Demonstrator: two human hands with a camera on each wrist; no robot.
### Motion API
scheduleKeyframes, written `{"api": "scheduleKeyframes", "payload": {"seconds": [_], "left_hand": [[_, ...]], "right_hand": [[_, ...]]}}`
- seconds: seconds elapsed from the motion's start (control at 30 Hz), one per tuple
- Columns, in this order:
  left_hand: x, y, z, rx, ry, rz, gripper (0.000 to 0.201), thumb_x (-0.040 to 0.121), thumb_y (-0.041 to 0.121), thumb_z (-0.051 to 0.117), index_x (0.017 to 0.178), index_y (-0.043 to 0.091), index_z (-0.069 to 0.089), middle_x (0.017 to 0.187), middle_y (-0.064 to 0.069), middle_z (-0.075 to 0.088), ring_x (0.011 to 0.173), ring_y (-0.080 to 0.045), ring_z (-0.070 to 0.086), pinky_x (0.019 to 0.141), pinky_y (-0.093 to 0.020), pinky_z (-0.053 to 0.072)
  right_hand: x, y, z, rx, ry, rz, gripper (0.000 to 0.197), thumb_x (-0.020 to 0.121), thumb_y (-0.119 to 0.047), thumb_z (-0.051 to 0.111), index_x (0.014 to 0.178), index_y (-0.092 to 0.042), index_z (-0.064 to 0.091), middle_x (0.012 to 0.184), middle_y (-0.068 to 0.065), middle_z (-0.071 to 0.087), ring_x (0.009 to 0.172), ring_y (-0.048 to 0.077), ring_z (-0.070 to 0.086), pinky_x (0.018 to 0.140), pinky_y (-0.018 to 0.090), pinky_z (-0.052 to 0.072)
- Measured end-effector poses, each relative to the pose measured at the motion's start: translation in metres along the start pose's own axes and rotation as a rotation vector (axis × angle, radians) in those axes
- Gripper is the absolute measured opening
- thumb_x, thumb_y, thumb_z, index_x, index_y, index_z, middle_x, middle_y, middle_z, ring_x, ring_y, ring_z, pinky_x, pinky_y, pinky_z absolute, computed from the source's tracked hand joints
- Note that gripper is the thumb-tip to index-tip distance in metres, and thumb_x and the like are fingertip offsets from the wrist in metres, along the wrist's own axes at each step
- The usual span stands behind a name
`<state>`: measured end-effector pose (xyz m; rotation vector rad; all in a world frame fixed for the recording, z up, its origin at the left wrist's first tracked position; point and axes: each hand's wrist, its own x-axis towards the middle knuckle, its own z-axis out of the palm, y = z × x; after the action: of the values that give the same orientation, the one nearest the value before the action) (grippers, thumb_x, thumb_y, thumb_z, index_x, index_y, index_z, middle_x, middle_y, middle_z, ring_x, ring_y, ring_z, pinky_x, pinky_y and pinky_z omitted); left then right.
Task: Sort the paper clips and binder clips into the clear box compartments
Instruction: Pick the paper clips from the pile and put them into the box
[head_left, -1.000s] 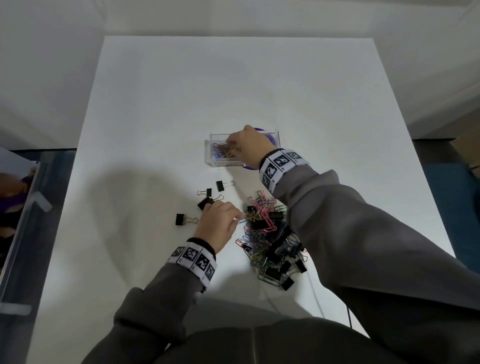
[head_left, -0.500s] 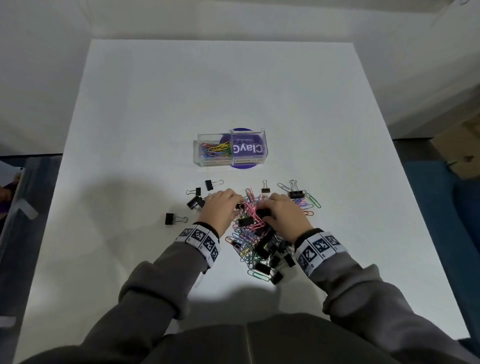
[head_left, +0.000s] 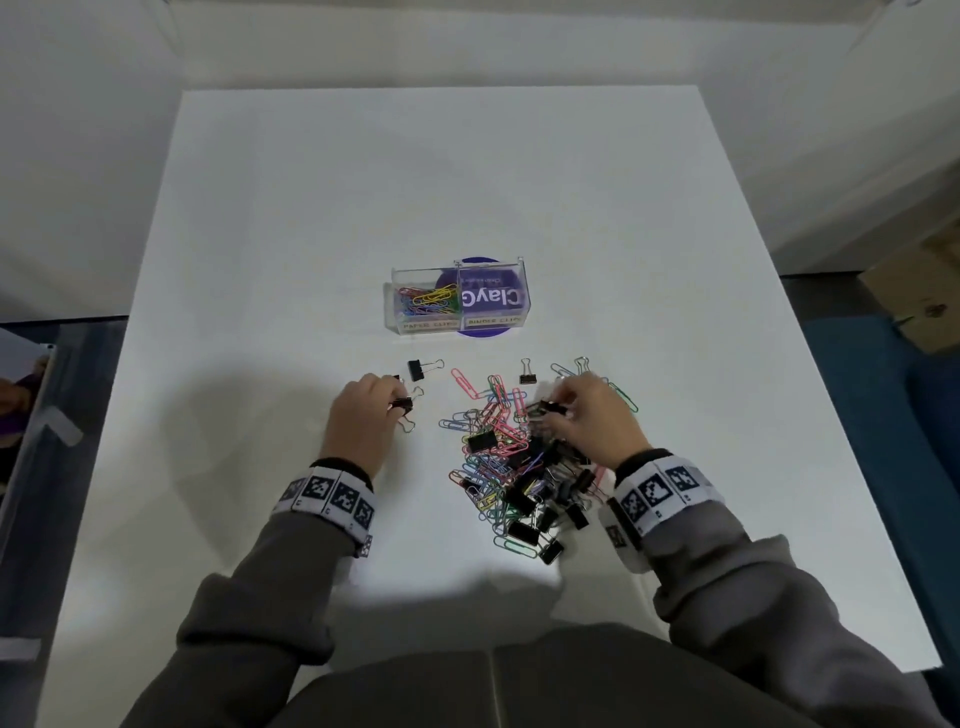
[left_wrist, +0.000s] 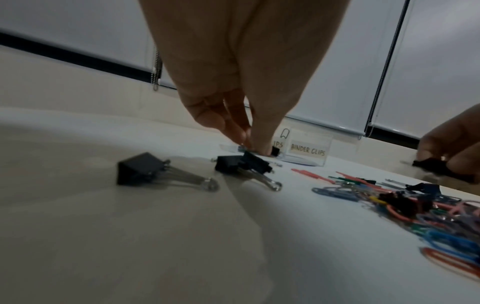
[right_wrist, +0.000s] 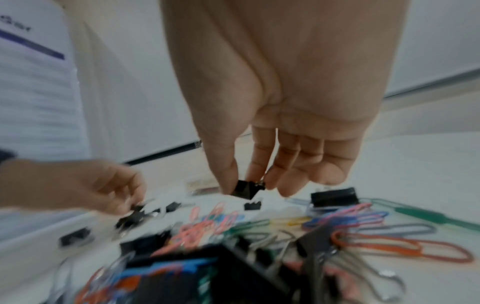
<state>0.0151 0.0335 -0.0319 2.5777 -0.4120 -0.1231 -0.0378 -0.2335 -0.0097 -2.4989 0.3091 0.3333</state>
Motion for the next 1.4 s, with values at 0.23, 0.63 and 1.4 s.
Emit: {"api": "scheduleKeyframes", "payload": {"seconds": [0.23, 0.63, 1.4], "left_hand": [[-0.014, 0.028, 0.013, 0.055, -0.123, 0.193, 0.030, 0.080, 0.042, 0.048, 0.088, 0.018, 0.064, 0.086, 0.003, 0.065, 0.078, -0.019, 0.059, 0.072, -0.030, 0.040], [-0.019, 0.056, 0.037, -0.089, -0.268, 0.109, 0.019, 0.082, 0.020, 0.064, 0.100, 0.014, 0.059, 0.102, -0.002, 0.057, 0.096, -0.022, 0.056, 0.089, -0.039, 0.045], [0.019, 0.035, 0.001, 0.199, -0.144, 0.279, 0.037, 0.073, -0.004, 0.047, 0.099, 0.015, 0.067, 0.100, -0.006, 0.068, 0.087, -0.031, 0.061, 0.072, -0.034, 0.045]], "right_hand": [[0.006, 0.054, -0.032, -0.120, 0.242, 0.310, 0.022, 0.085, -0.018, 0.060, 0.102, -0.005, 0.063, 0.110, 0.017, 0.058, 0.102, 0.035, 0.055, 0.079, 0.041, 0.051], [0.017, 0.024, -0.004, -0.242, 0.196, 0.121, 0.035, 0.085, -0.031, 0.059, 0.112, -0.008, 0.057, 0.112, 0.014, 0.060, 0.106, 0.034, 0.049, 0.086, 0.042, 0.043], [0.009, 0.042, -0.010, -0.336, 0.234, 0.249, 0.037, 0.089, -0.039, 0.050, 0.104, -0.008, 0.063, 0.106, 0.015, 0.064, 0.104, 0.035, 0.047, 0.087, 0.042, 0.038]]}}
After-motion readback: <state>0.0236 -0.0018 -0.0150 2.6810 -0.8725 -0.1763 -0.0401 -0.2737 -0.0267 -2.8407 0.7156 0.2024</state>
